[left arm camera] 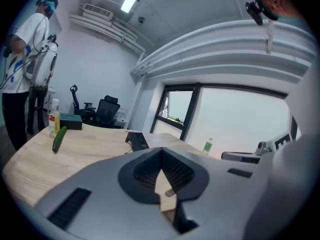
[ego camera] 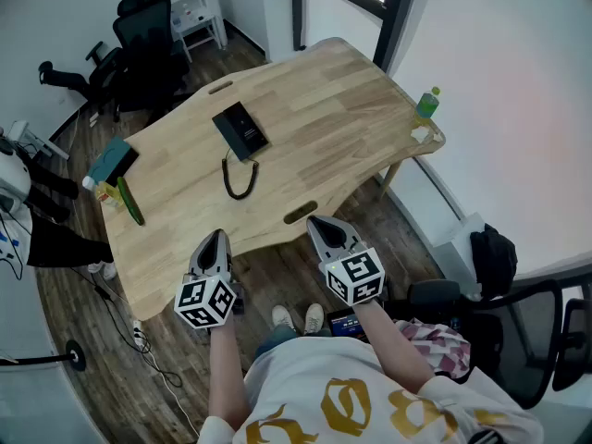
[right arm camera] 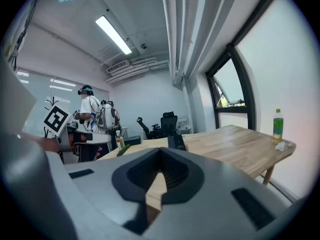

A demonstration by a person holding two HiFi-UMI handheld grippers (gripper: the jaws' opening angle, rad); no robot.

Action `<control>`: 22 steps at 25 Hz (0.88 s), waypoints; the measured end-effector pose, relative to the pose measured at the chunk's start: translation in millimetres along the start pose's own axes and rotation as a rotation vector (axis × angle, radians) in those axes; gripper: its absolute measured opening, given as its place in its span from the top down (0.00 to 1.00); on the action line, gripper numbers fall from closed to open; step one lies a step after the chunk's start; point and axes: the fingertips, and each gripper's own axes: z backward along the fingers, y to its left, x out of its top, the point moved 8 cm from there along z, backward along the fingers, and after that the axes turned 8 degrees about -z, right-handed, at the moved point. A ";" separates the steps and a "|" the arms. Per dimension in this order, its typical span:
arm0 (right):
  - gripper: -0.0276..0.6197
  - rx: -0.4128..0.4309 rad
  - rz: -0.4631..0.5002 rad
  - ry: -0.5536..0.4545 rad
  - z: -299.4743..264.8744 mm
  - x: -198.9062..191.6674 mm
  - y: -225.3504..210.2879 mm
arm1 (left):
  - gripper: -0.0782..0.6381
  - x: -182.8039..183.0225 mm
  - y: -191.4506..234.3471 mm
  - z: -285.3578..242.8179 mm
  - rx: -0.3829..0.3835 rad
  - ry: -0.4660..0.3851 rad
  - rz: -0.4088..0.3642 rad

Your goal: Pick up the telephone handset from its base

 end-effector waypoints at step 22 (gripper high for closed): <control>0.95 -0.044 0.004 -0.008 8.9 0.8 -20.5 | 0.88 -0.1 -14.3 -3.2 -0.036 -0.014 0.026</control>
